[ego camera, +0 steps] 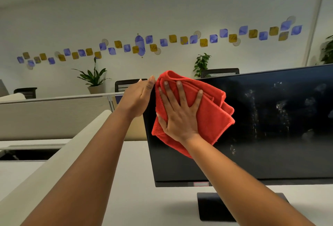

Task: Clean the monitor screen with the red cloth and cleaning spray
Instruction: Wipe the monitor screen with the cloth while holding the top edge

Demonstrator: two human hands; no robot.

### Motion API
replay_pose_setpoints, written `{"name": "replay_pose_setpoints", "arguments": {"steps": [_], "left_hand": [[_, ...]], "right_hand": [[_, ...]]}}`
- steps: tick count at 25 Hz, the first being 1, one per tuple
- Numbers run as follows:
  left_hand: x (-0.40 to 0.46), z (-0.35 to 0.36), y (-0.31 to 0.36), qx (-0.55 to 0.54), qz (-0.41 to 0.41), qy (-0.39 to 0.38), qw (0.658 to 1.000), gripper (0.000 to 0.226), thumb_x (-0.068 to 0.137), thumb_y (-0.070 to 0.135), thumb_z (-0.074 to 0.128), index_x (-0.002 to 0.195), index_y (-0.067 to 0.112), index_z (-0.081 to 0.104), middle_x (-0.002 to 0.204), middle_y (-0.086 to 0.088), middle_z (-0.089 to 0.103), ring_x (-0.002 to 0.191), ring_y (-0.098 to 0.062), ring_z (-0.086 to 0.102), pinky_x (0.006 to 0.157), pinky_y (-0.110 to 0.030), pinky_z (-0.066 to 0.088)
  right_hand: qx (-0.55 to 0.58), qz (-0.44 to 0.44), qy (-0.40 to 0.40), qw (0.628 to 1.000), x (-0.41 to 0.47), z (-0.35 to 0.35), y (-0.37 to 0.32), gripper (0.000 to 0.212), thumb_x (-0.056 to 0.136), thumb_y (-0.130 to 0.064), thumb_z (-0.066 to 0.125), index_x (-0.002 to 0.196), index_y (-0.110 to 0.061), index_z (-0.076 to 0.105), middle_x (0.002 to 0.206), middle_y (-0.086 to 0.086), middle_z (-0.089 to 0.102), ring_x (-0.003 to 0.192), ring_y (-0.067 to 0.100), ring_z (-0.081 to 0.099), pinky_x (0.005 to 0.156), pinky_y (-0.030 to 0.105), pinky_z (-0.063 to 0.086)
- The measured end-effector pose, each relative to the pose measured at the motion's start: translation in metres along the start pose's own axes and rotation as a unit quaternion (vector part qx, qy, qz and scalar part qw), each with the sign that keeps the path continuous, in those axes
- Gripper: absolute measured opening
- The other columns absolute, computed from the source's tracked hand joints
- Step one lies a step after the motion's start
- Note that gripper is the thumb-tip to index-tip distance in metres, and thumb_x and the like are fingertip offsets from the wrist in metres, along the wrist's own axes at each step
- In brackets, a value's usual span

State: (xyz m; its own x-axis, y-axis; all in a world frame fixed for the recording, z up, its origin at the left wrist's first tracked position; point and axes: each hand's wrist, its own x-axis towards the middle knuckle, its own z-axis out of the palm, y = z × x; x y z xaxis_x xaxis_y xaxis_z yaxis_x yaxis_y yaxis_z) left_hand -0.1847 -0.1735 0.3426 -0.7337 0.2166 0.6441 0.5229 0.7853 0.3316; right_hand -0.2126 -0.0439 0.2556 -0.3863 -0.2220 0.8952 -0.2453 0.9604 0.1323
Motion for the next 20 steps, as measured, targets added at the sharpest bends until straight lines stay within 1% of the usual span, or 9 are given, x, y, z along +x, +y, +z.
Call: {"name": "replay_pose_setpoints", "arguments": {"steps": [2,3,5,7,9,11,13,16,20], "left_hand": [[-0.002,0.003,-0.001,-0.008,-0.012,0.008,1.000,0.053,0.097,0.034,0.013,0.080,0.005,0.053,0.069,0.000,0.050,0.069,-0.009,0.048,0.097,-0.039,0.033],[-0.003,0.004,-0.001,-0.012,-0.017,0.014,1.000,0.051,0.098,0.032,0.016,0.080,0.001,0.053,0.066,0.004,0.047,0.065,-0.004,0.045,0.094,-0.039,0.033],[-0.006,0.005,-0.001,-0.025,-0.014,0.027,0.999,0.051,0.096,0.034,0.016,0.079,0.004,0.053,0.068,0.008,0.050,0.066,0.001,0.045,0.093,-0.037,0.033],[-0.007,0.004,0.001,-0.035,-0.008,0.029,0.999,0.058,0.090,0.041,0.013,0.093,0.008,0.060,0.087,-0.003,0.064,0.080,-0.005,0.051,0.097,-0.037,0.033],[-0.004,0.005,0.001,-0.026,-0.009,0.032,0.999,0.064,0.087,0.045,0.010,0.107,0.010,0.061,0.107,-0.012,0.065,0.097,-0.019,0.054,0.098,-0.038,0.034],[-0.002,0.007,0.000,-0.001,-0.010,0.033,0.999,0.067,0.085,0.050,0.008,0.100,0.010,0.060,0.105,-0.020,0.063,0.097,-0.028,0.054,0.094,-0.034,0.036],[-0.004,0.008,-0.001,0.007,-0.011,0.027,1.000,0.070,0.084,0.052,0.007,0.093,0.005,0.057,0.098,-0.024,0.061,0.092,-0.032,0.053,0.087,-0.028,0.034],[-0.005,0.009,-0.002,0.008,-0.007,0.020,1.000,0.069,0.087,0.046,0.009,0.098,-0.003,0.056,0.094,-0.020,0.061,0.090,-0.028,0.053,0.093,-0.026,0.028],[-0.006,0.011,0.000,0.030,0.006,0.029,0.999,0.064,0.089,0.043,0.010,0.104,0.004,0.058,0.102,-0.013,0.063,0.100,-0.024,0.054,0.106,-0.026,0.019]], "right_hand": [[-0.009,-0.015,-0.009,1.000,0.002,0.004,-0.010,0.066,0.088,-0.053,0.027,0.145,-0.022,0.015,0.154,-0.003,0.011,0.142,0.026,-0.012,0.104,0.066,-0.012],[-0.014,-0.017,-0.015,1.000,0.002,0.006,-0.013,0.067,0.088,-0.053,0.026,0.146,-0.022,0.013,0.154,-0.004,0.007,0.142,0.025,-0.016,0.104,0.065,-0.014],[-0.025,-0.036,-0.027,0.999,-0.002,0.007,-0.016,0.069,0.086,-0.052,0.027,0.145,-0.021,0.014,0.155,-0.002,0.015,0.143,0.027,-0.002,0.105,0.064,-0.011],[-0.030,-0.096,-0.035,0.994,-0.010,0.010,-0.017,0.068,0.084,-0.051,0.028,0.144,-0.020,0.019,0.152,-0.002,0.027,0.142,0.026,0.013,0.105,0.064,-0.005],[-0.033,-0.150,-0.038,0.987,-0.021,0.014,-0.018,0.066,0.085,-0.049,0.025,0.144,-0.020,0.018,0.151,-0.002,0.029,0.142,0.026,0.014,0.107,0.063,-0.006],[-0.041,-0.179,-0.049,0.982,-0.038,0.020,-0.021,0.066,0.086,-0.048,0.021,0.145,-0.020,0.009,0.154,-0.002,0.017,0.143,0.028,0.001,0.107,0.062,-0.009],[-0.049,-0.209,-0.071,0.974,-0.064,0.027,-0.021,0.068,0.086,-0.048,0.020,0.146,-0.020,0.005,0.154,-0.001,0.006,0.142,0.030,-0.012,0.108,0.062,-0.009],[-0.062,-0.265,-0.102,0.957,-0.109,0.037,-0.015,0.068,0.085,-0.048,0.022,0.146,-0.020,0.009,0.153,0.000,0.007,0.142,0.026,0.000,0.110,0.061,-0.010],[-0.057,-0.328,-0.143,0.932,-0.151,0.043,-0.003,0.069,0.085,-0.047,0.026,0.146,-0.019,0.008,0.153,-0.001,0.008,0.142,0.024,0.005,0.111,0.058,-0.010]]}}
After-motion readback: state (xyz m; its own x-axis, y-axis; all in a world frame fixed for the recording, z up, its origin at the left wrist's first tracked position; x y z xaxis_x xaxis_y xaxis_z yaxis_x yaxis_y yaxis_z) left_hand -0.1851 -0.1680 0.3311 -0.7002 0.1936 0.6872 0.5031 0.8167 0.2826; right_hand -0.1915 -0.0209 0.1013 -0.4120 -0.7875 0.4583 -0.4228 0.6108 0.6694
